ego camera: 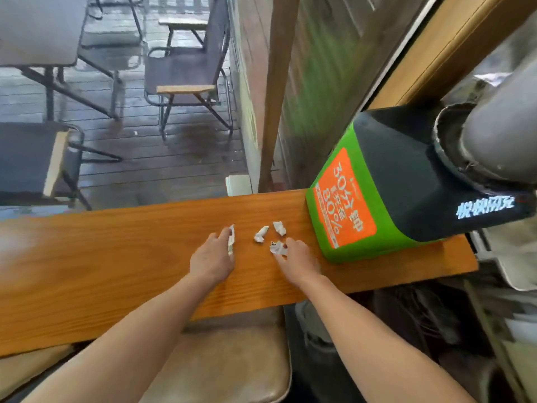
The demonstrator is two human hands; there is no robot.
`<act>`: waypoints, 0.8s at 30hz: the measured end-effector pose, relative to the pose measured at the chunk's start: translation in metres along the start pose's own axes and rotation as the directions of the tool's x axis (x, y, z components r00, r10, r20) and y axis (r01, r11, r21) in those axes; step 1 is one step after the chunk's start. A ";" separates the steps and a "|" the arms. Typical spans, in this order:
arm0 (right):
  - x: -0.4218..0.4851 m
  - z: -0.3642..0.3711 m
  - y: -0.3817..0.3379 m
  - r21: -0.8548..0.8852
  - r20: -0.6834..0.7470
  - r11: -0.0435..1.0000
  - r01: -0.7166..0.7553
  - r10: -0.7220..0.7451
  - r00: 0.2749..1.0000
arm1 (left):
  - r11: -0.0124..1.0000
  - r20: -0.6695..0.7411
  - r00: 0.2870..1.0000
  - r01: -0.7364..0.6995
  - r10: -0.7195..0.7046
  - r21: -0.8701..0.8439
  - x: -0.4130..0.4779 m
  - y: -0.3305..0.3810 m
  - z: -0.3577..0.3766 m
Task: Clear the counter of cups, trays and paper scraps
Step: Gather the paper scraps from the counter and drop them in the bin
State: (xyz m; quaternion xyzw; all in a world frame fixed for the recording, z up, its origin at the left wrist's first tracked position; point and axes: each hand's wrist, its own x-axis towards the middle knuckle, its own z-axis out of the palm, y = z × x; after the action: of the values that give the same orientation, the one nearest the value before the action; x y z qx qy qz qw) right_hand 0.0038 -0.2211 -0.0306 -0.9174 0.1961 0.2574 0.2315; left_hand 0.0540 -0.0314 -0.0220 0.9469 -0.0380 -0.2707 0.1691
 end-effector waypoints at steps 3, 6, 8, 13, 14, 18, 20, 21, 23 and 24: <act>0.015 0.011 -0.003 0.084 -0.063 0.993 -0.078 0.084 0.994 | 0.999 0.010 1.000 0.022 -0.021 -0.025 0.025 -0.005 0.007; 0.020 0.024 -0.005 0.099 -0.105 0.987 -0.127 0.138 0.985 | 1.000 0.068 0.998 0.007 -0.007 0.005 0.039 -0.013 0.013; 0.019 0.032 -0.006 0.093 -0.139 0.988 -0.123 0.135 0.981 | 0.999 0.094 0.995 -0.031 0.028 0.027 0.042 -0.019 0.017; 0.019 0.043 -0.005 0.021 -0.184 0.998 -0.051 0.054 0.981 | 0.990 0.120 0.983 -0.134 0.139 -0.046 0.045 -0.030 0.023; 0.019 0.043 -0.005 0.018 -0.182 0.999 -0.047 0.050 0.982 | 0.988 0.132 0.979 -0.149 0.154 -0.048 0.045 -0.030 0.022; 0.021 0.039 -0.007 0.039 -0.164 0.998 -0.047 0.053 0.985 | 0.979 0.138 0.970 -0.196 0.202 -0.056 0.044 -0.033 0.020; 0.023 0.035 -0.006 0.094 -0.121 0.994 -0.053 0.064 0.991 | 0.975 0.154 0.963 -0.214 0.220 -0.056 0.044 -0.033 0.018; 0.023 0.032 -0.006 0.121 -0.095 0.991 -0.050 0.062 0.994 | 0.973 0.164 0.959 -0.226 0.230 -0.046 0.044 -0.033 0.017; 0.024 0.028 -0.004 0.161 -0.059 0.986 -0.029 0.039 0.997 | 0.969 0.172 0.954 -0.245 0.245 -0.023 0.044 -0.030 0.014; 0.023 0.026 -0.003 0.173 -0.054 0.985 -0.016 0.026 0.998 | 0.969 0.171 0.954 -0.247 0.246 -0.018 0.042 -0.028 0.013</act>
State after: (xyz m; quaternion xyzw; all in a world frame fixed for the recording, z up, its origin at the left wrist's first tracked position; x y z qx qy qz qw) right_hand 0.0135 -0.2100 -0.0623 -0.8987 0.2336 0.2159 0.3019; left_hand 0.0828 -0.0157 -0.0629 0.9082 -0.1707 -0.3281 0.1959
